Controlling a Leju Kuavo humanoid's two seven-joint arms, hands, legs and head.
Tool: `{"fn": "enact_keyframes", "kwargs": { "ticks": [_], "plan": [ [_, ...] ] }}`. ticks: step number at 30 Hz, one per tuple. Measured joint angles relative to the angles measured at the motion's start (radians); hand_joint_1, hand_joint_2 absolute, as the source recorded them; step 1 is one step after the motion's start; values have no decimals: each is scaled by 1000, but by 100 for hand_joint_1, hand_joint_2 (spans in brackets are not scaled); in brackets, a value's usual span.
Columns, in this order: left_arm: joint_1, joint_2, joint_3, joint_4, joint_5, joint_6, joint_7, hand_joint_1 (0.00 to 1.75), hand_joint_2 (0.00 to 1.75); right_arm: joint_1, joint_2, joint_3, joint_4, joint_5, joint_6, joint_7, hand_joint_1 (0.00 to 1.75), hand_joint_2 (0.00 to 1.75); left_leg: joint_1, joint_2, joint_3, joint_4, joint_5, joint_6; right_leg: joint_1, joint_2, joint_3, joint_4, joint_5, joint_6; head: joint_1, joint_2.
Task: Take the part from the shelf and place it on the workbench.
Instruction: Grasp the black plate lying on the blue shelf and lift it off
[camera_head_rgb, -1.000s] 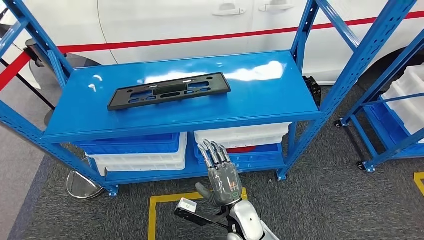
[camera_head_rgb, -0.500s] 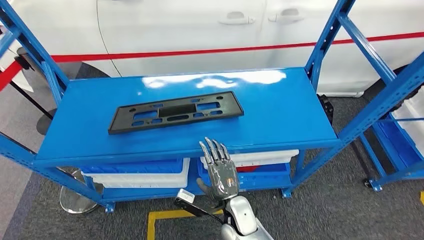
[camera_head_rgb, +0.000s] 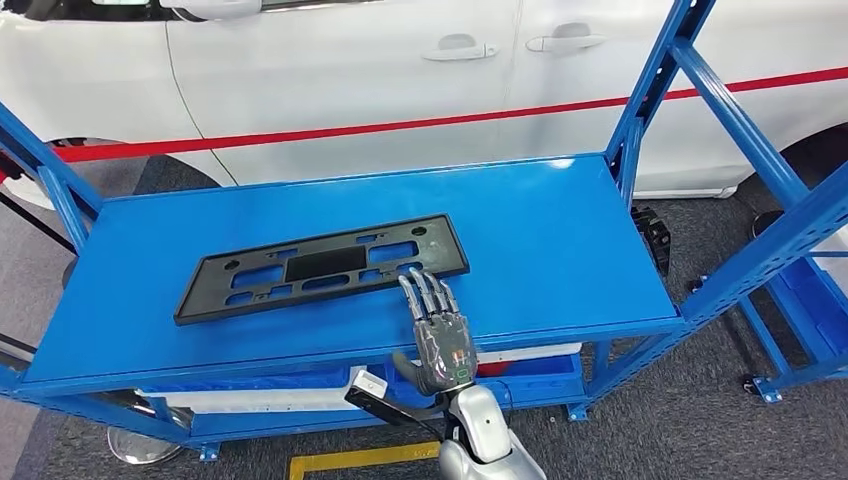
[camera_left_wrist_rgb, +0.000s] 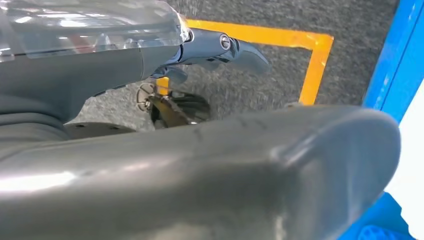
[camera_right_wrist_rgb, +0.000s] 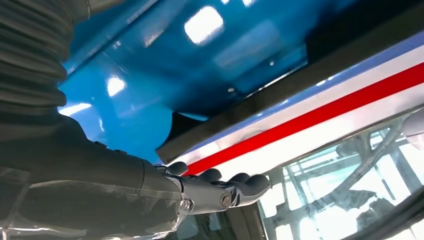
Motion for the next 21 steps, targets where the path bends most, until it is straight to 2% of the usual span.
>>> {"fn": "enact_keyframes", "kwargs": {
  "ticks": [1,2,3,5,6,7,8,9,12,14,16,17,18,19,20,21],
  "plan": [
    [1,0,1,0,-2,0,0,0,0,-1,1,0,0,0,0,0,0,175,1,0,-35,38,-25,-3,1,1,8,0,-8,0,0,0],
    [2,0,3,1,-3,0,0,0,0,-2,2,0,0,0,0,0,0,175,2,0,-59,50,-31,-4,1,3,17,0,-15,0,0,0],
    [3,0,5,1,-4,0,0,0,0,-3,4,1,0,0,0,0,0,175,2,0,-68,30,-9,-3,1,4,27,0,-22,1,0,0],
    [3,0,8,1,-4,0,0,0,0,-10,9,4,-3,-1,0,-1,0,175,1,0,-48,-89,95,4,1,6,48,0,-37,5,0,0],
    [3,0,8,1,-5,0,0,0,0,-15,11,6,-4,-1,0,-1,0,175,-1,1,-35,-145,135,8,1,6,56,-1,-41,8,1,0],
    [2,0,8,1,-5,0,0,0,0,-20,12,9,-6,-1,0,-1,0,175,-4,2,-27,-188,158,14,1,7,60,-1,-45,13,0,0],
    [2,0,9,1,-6,0,0,0,0,-24,13,13,-8,-2,0,-2,0,175,-8,2,-26,-208,167,21,1,7,61,-2,-47,19,0,0],
    [2,0,9,1,-7,0,0,0,0,-27,14,19,-10,-2,0,-2,0,175,-11,2,-27,-209,163,27,2,7,62,-4,-48,25,0,0],
    [4,0,9,2,-10,0,1,0,0,-40,15,42,-18,-7,0,-1,0,175,-6,2,-16,-225,178,46,3,5,61,9,-66,44,0,0],
    [2,0,9,2,-14,-1,1,0,0,-51,15,60,-21,-10,0,4,0,175,-3,4,-8,-232,179,56,3,2,20,98,-115,50,1,0],
    [1,0,10,2,-19,-1,2,0,0,-60,15,77,-20,-10,0,15,0,175,-6,3,-4,-232,174,62,2,2,-54,231,-167,53,1,0],
    [1,0,10,2,-21,-2,2,0,0,-63,15,86,-17,-11,0,22,0,175,-7,3,-1,-232,171,64,1,1,-80,270,-170,54,1,0],
    [1,0,10,2,-24,-2,2,0,0,-68,15,96,-14,-10,1,30,0,175,-8,2,3,-231,167,64,1,1,-89,272,-153,53,1,0],
    [1,0,10,2,-28,-4,2,0,0,-75,16,106,-8,-7,2,40,0,175,-9,0,10,-231,162,63,1,1,-77,233,-117,51,1,0],
    [1,-1,9,2,-31,-6,3,0,0,-85,17,116,-1,-4,4,52,0,175,-10,-1,17,-231,156,61,3,1,-48,164,-72,46,1,0],
    [1,-2,9,3,-35,-9,3,0,0,-96,18,126,9,1,7,63,0,175,-12,-1,23,-230,150,58,6,1,-17,96,-39,39,0,0]
  ]
}}
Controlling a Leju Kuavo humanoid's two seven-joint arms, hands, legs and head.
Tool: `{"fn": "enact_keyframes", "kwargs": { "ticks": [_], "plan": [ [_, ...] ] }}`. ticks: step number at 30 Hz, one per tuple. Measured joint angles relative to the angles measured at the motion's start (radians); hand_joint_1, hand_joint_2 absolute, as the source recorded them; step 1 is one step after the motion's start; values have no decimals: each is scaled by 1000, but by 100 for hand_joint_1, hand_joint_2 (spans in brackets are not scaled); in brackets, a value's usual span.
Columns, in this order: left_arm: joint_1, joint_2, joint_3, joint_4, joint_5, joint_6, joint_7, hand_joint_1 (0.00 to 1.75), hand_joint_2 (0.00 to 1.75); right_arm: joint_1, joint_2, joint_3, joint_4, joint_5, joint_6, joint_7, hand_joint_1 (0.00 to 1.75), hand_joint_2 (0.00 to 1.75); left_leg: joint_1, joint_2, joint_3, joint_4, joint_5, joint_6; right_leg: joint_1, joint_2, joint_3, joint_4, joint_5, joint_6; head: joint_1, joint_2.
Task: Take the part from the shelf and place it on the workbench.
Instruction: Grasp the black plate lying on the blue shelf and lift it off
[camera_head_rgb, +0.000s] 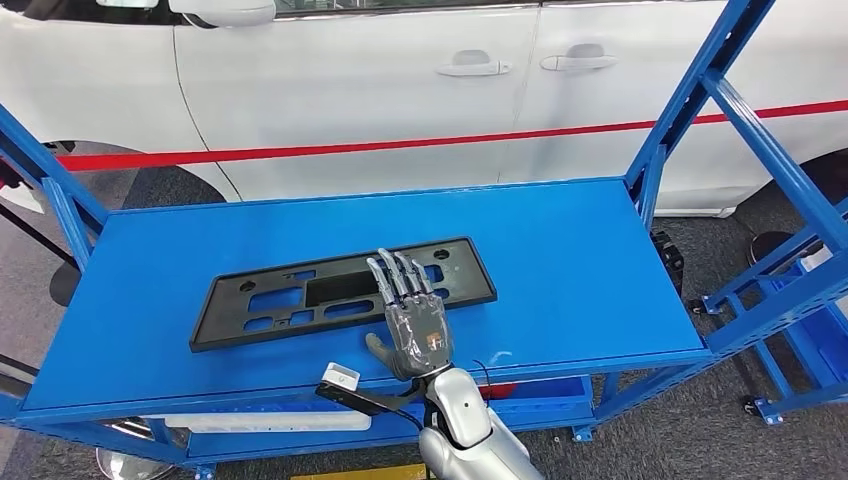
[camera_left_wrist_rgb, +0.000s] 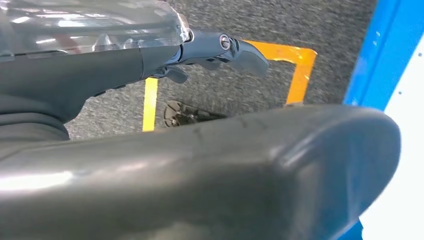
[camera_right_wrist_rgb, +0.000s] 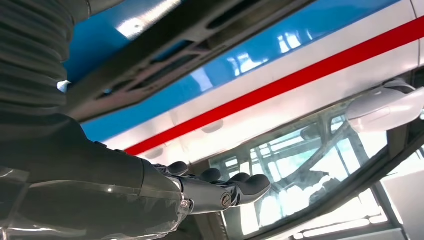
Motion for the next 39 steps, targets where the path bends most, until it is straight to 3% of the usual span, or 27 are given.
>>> {"fn": "enact_keyframes", "kwargs": {
  "ticks": [2,5,7,10,11,12,13,15,16,18,20,22,25,26,27,28,30,32,36,38,39],
  "plan": [
    [-2,-2,0,1,-7,-5,0,0,0,-22,5,17,23,10,11,20,0,175,-2,0,5,2,-10,-9,6,0,40,-88,27,-10,-2,0],
    [-7,-1,0,1,-13,-9,-1,0,0,-47,14,39,63,28,37,44,0,175,1,1,8,0,-18,-26,6,1,49,-109,19,-20,-3,0],
    [-10,0,0,1,-15,-10,-3,0,0,-62,19,57,94,44,58,60,0,175,3,1,-3,35,-42,-39,1,-1,62,-121,18,-28,-5,0],
    [-10,0,0,1,-20,-11,-4,0,0,-76,21,85,143,63,85,73,0,175,11,1,-102,221,-117,-57,-2,-5,75,-126,11,-35,-9,0],
    [-9,0,0,1,-21,-11,-4,0,0,-77,21,93,159,66,92,75,0,175,15,1,-135,270,-125,-62,-2,-5,78,-126,8,-35,-9,0],
    [-8,0,0,1,-21,-11,-4,0,0,-77,21,101,175,68,97,76,0,175,19,1,-151,283,-112,-65,-3,-4,82,-125,4,-34,-9,0],
    [-7,0,0,1,-21,-11,-4,0,0,-78,21,108,188,68,101,77,0,175,22,2,-146,256,-80,-67,-4,-2,88,-125,0,-32,-9,0],
    [-6,1,0,1,-23,-13,-4,0,0,-83,21,119,207,70,109,78,0,175,26,3,-94,122,4,-68,-6,0,100,-123,-9,-24,-9,0],
    [-7,0,0,1,-23,-14,-4,0,0,-87,21,124,215,71,111,80,0,175,24,2,-68,62,28,-65,-5,2,103,-121,-13,-19,-9,0],
    [-8,1,0,2,-24,-16,-1,0,0,-95,21,131,229,75,111,85,0,175,20,1,-47,11,37,-54,-3,4,104,-120,-16,-8,-9,0],
    [-8,1,0,2,-27,-16,2,0,0,-104,24,137,241,80,105,94,0,175,17,0,-46,7,36,-38,-4,5,104,-121,-17,4,-8,0],
    [-8,1,0,2,-34,-17,4,0,0,-113,27,142,255,89,98,115,0,175,19,2,-42,-1,39,-22,-6,3,93,-89,-42,14,-7,0],
    [-10,1,0,2,-49,-17,6,0,0,-127,30,146,284,103,76,169,127,175,17,4,-41,-4,41,-8,-6,0,4,96,-136,20,-6,0],
    [-9,1,0,2,-54,-17,6,0,0,-131,30,146,295,105,69,186,171,175,16,3,-41,-4,40,-7,-6,0,-26,153,-153,21,-6,0],
    [-9,1,0,2,-59,-17,6,0,0,-137,31,145,306,105,66,200,175,175,14,3,-41,-3,40,-6,-6,0,-41,177,-152,20,-6,0],
    [-9,1,-1,2,-64,-16,5,0,0,-145,32,145,315,105,67,210,175,175,13,2,-40,-3,40,-6,-6,0,-35,160,-130,17,-6,0],
    [-9,0,-2,2,-75,-12,4,0,0,-162,35,142,330,103,71,220,175,175,11,1,-37,-2,39,-8,-4,0,27,28,-57,7,-6,0],
    [-10,0,-3,2,-80,-6,6,0,0,-174,40,134,338,97,71,219,175,175,6,0,-37,1,37,-14,0,-2,82,-89,-13,-2,-7,0],
    [-10,1,-2,3,-79,2,9,0,0,-182,46,115,341,88,77,215,175,175,7,0,-41,6,32,-37,3,0,90,-120,-4,-16,-7,0],
    [-10,3,-2,3,-78,6,12,0,0,-183,48,109,340,88,85,215,175,175,9,1,-64,61,-6,-49,-3,-2,93,-127,1,-26,-10,0],
    [-10,4,-2,3,-78,8,13,0,0,-183,48,105,340,88,88,214,175,175,12,1,-91,120,-38,-54,-4,-3,93,-128,2,-29,-12,0]
  ]
}}
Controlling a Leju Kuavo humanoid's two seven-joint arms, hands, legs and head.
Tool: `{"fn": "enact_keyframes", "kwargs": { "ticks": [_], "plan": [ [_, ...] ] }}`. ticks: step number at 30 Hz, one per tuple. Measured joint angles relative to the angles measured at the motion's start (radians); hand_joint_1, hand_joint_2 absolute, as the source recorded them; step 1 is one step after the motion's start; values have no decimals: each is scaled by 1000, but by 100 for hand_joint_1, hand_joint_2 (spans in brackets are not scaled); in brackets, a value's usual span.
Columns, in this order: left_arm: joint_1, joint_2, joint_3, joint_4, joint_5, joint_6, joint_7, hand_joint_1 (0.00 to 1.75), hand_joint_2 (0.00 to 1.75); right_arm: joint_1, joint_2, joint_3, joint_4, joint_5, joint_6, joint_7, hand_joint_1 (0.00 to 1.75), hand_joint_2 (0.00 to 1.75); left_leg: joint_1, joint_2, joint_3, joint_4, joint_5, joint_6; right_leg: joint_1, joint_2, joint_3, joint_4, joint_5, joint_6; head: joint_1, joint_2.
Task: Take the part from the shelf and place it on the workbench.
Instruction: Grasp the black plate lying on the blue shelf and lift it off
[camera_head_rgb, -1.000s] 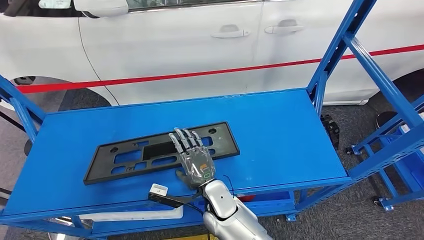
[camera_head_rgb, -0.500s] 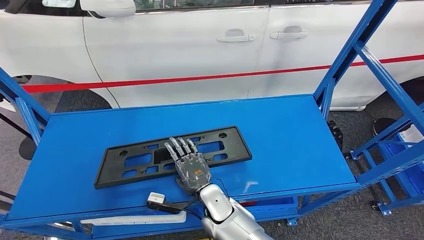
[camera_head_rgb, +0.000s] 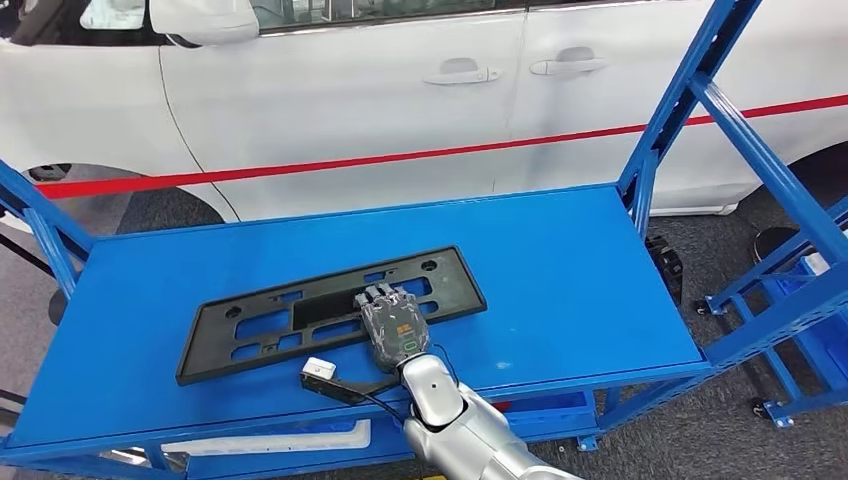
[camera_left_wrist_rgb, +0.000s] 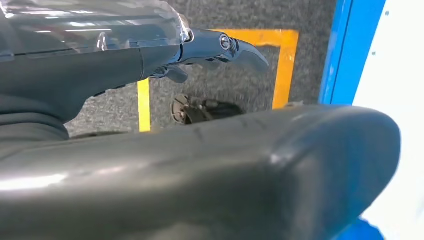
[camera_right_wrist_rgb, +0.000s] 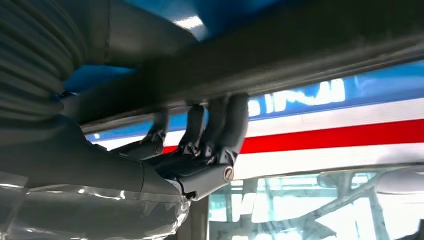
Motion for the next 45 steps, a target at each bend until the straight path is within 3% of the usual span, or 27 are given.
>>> {"fn": "enact_keyframes", "kwargs": {
  "ticks": [2,3,4,6,8,9,13,15,17,18,19,20,22,24,28,30,32,33,34,35,38,39,43,45],
  "plan": [
    [1,1,0,0,-1,2,3,0,0,0,-1,-4,0,1,6,0,175,175,3,0,-63,134,-58,-8,0,-2,0,0,-1,-2,-1,0],
    [2,1,0,0,-2,2,4,0,0,0,-2,-6,0,2,8,0,175,175,4,0,-80,169,-64,-11,0,-2,0,1,-2,-2,-1,0],
    [4,2,0,0,-2,2,4,0,0,0,-2,-7,0,3,9,-1,175,175,5,0,-78,164,-49,-12,0,-2,2,1,-3,-2,-1,0],
    [4,4,0,0,-2,2,4,0,0,0,-3,-8,-2,4,10,-1,175,175,7,1,-20,44,22,-10,0,0,7,2,-6,3,-1,0],
    [3,5,0,0,-1,2,4,0,0,0,-4,-11,-8,6,9,-2,175,175,5,1,41,-81,66,-2,3,2,9,5,-10,11,0,0],
    [3,5,1,0,0,2,3,0,0,1,-5,-12,-13,7,7,-3,175,175,3,0,54,-109,71,4,5,3,8,6,-11,16,0,0],
    [3,5,2,0,3,-2,-3,0,0,18,-13,-30,-51,-45,-10,-42,175,175,3,1,56,-121,73,32,3,4,2,20,-23,38,1,0],
    [3,5,3,0,8,-5,-6,0,0,36,-20,-45,-93,-118,-15,-98,175,175,5,3,56,-124,79,44,1,4,-38,108,-79,46,2,0],
    [4,5,8,0,15,-7,-8,0,0,61,-29,-59,-163,-240,-12,-173,175,175,3,4,52,-123,81,49,0,3,-105,246,-147,51,3,0],
    [5,5,12,0,20,-7,-9,0,0,76,-35,-66,-213,-325,-7,-216,175,175,2,4,51,-121,81,50,0,3,-126,290,-160,51,3,0],
    [7,5,18,0,25,-7,-11,0,0,92,-42,-73,-273,-417,1,-256,175,175,1,4,50,-120,82,50,0,3,-131,299,-153,51,3,0],
    [9,5,24,0,29,-7,-14,0,0,107,-49,-79,-344,-509,9,-290,175,175,0,3,49,-118,81,50,0,3,-113,264,-126,48,3,0],
    [11,4,35,0,36,-6,-19,0,0,135,-63,-91,-499,-681,25,-343,175,175,-3,2,47,-114,81,48,3,3,-45,123,-57,38,3,0],
    [12,3,46,0,40,-3,-23,0,0,155,-79,-104,-652,-800,40,-376,175,175,-7,-1,42,-110,82,42,7,3,-3,29,-20,29,3,0],
    [16,2,66,0,47,4,-31,0,0,177,-132,-136,-916,-955,61,-422,175,175,-7,-1,28,-100,77,21,3,0,-11,11,0,11,2,0],
    [17,3,76,0,52,6,-35,0,0,185,-160,-151,-1020,-1014,65,-449,175,175,-4,0,-1,-32,21,11,-2,-2,-20,3,11,1,0,0],
    [17,3,84,0,57,10,-36,0,0,200,-189,-165,-1104,-1060,67,-474,175,175,0,1,-48,102,-57,3,-1,-4,-31,2,19,-2,-1,0],
    [17,3,87,0,60,14,-36,0,0,212,-204,-171,-1141,-1081,67,-486,175,175,2,1,-63,154,-80,0,-1,-5,-37,3,22,-1,-1,0],
    [18,2,91,0,60,18,-36,0,0,226,-220,-177,-1177,-1098,67,-496,175,175,3,1,-61,174,-85,-2,-1,-5,-42,5,26,1,-1,0],
    [18,2,95,0,60,22,-36,0,0,239,-236,-181,-1210,-1112,67,-506,175,175,3,1,-39,150,-71,-2,-1,-5,-46,7,29,3,-1,0],
    [16,2,101,0,56,37,-38,0,0,273,-269,-188,-1296,-1140,68,-533,175,175,1,1,88,-56,-4,10,0,-4,-54,15,35,12,-1,0],
    [15,2,101,0,55,41,-38,0,0,283,-278,-188,-1321,-1150,69,-543,175,175,-2,1,112,-101,5,16,1,-4,-56,18,38,17,-1,0],
    [15,1,107,0,56,68,-23,0,0,326,-309,-189,-1396,-1182,81,-571,175,175,-7,1,117,-126,19,42,-1,-3,-59,20,44,42,0,0],
    [14,-1,110,0,58,82,-10,0,0,345,-321,-189,-1424,-1195,85,-584,175,175,-3,5,114,-133,36,56,-2,-2,-82,76,-3,52,2,0]
  ]
}}
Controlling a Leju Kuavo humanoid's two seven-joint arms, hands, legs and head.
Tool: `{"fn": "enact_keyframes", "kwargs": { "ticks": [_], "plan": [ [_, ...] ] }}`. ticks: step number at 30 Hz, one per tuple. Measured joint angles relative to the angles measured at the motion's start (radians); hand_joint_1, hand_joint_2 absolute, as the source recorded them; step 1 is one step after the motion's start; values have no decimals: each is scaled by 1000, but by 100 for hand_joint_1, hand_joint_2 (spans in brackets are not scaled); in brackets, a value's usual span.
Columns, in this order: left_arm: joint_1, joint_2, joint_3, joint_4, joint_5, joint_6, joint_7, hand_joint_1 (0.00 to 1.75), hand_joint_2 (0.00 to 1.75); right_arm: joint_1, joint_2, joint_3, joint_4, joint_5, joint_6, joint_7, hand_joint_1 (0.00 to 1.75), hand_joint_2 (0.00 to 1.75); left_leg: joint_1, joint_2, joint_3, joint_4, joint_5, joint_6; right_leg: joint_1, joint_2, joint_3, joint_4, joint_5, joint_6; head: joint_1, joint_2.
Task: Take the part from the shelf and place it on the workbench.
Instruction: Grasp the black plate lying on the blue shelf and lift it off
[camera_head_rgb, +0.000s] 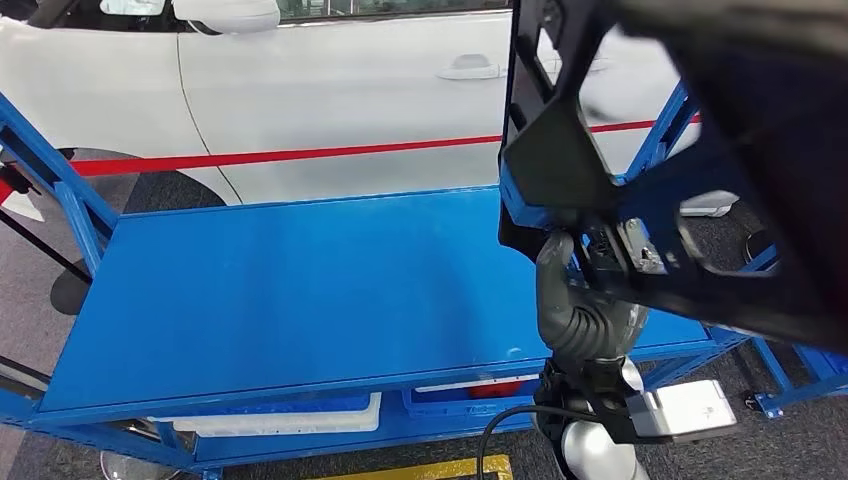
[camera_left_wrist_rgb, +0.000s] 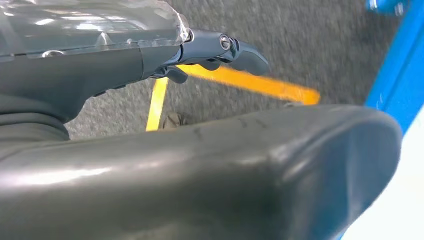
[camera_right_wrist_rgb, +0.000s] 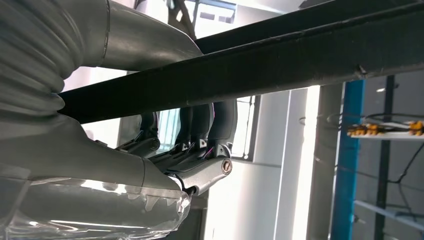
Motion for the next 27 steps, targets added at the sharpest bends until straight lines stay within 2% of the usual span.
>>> {"fn": "enact_keyframes", "kwargs": {
  "ticks": [2,3,4,5,6,8,9,10,13,14,15,16,18,19,20,21,23,24,25,26,27],
  "plan": [
    [0,-2,2,0,0,7,12,0,0,23,-10,0,-21,-8,-4,-23,175,175,0,2,-13,3,12,7,-1,0,-51,130,-84,7,1,0],
    [0,-3,4,0,-1,8,15,0,0,36,-14,0,-29,-8,-9,-37,175,175,-1,3,-21,6,15,7,-2,0,-74,192,-115,9,1,0],
    [1,-4,5,0,-1,8,15,0,0,49,-16,0,-37,-5,-13,-51,175,175,-1,2,-29,10,16,6,-2,0,-82,226,-126,10,1,0],
    [1,-4,7,0,-1,8,16,0,0,61,-19,0,-45,-2,-16,-63,175,175,-1,2,-36,15,18,6,-2,0,-71,220,-118,10,1,0],
    [1,-5,10,0,0,9,18,0,0,74,-22,0,-54,0,-18,-72,175,175,-1,2,-41,20,18,5,-2,0,-37,172,-94,9,1,0],
    [0,-8,14,0,0,14,24,0,0,100,-27,0,-71,0,-19,-84,175,175,-3,0,-49,31,17,0,-1,0,49,33,-46,3,1,0],
    [0,-10,16,0,0,18,27,0,0,114,-29,0,-79,0,-19,-88,175,175,-5,-1,-53,36,16,-4,0,1,75,-15,-32,-3,1,0],
    [0,-11,17,0,2,23,31,0,0,130,-31,0,-86,0,-19,-95,175,175,-6,-1,-56,40,17,-10,2,1,85,-37,-27,-8,0,0],
    [1,-13,23,0,7,35,45,0,0,199,-34,1,-104,27,-26,-136,175,175,-6,-4,-63,43,19,-28,3,-2,76,-43,-15,-30,0,0],
    [2,-13,25,0,8,39,49,0,0,229,-35,0,-109,45,-32,-154,175,175,-5,-4,-69,56,4,-33,2,-5,72,-46,-8,-38,0,0],
    [2,-14,27,0,8,42,52,0,0,258,-35,0,-113,61,-37,-171,175,175,-4,-4,-81,87,-27,-38,0,-8,65,-50,-1,-46,-2,0],
    [2,-15,30,0,9,44,55,0,0,286,-35,0,-117,67,-37,-188,175,175,-2,-4,-99,138,-70,-43,0,-10,57,-51,6,-51,-4,0],
    [2,-16,36,0,11,46,57,0,0,339,-35,-2,-125,41,-11,-224,175,175,0,-3,-136,265,-154,-49,2,-8,34,-49,21,-54,-8,0],
    [2,-17,39,0,12,47,58,0,0,365,-35,-5,-129,13,13,-243,175,175,1,-3,-138,304,-175,-49,4,-5,21,-47,29,-53,-10,0],
    [2,-18,42,0,14,47,58,0,0,389,-34,-9,-135,-15,42,-262,175,175,0,-4,-121,304,-177,-46,7,0,9,-46,38,-52,-12,0],
    [2,-18,45,0,15,48,58,0,0,409,-33,-14,-143,-41,71,-279,175,175,-1,-5,-84,261,-162,-40,9,7,-2,-46,48,-51,-13,0],
    [1,-17,49,0,18,49,57,0,0,442,-28,-24,-167,-87,119,-303,175,175,-6,-26,25,104,-121,-21,13,23,-20,-46,70,-48,-13,0],
    [0,-17,52,-1,18,49,56,0,0,457,-25,-30,-179,-104,133,-308,175,175,-12,-39,64,39,-105,-11,12,31,-25,-48,80,-44,-13,0],
    [-1,-16,54,-1,19,50,55,0,0,470,-22,-38,-189,-117,141,-310,175,175,-17,-48,87,0,-95,-4,10,37,-27,-50,90,-39,-15,0],
    [-1,-15,58,-2,20,51,54,0,0,484,-19,-45,-197,-125,146,-310,175,175,-23,-51,89,-11,-91,-1,6,42,-27,-53,100,-32,-16,0],
    [-1,-16,61,-1,20,51,53,0,0,497,-17,-53,-204,-128,150,-310,175,175,-27,-44,85,-13,-78,3,5,50,-27,-59,112,-24,-19,0]
  ]
}}
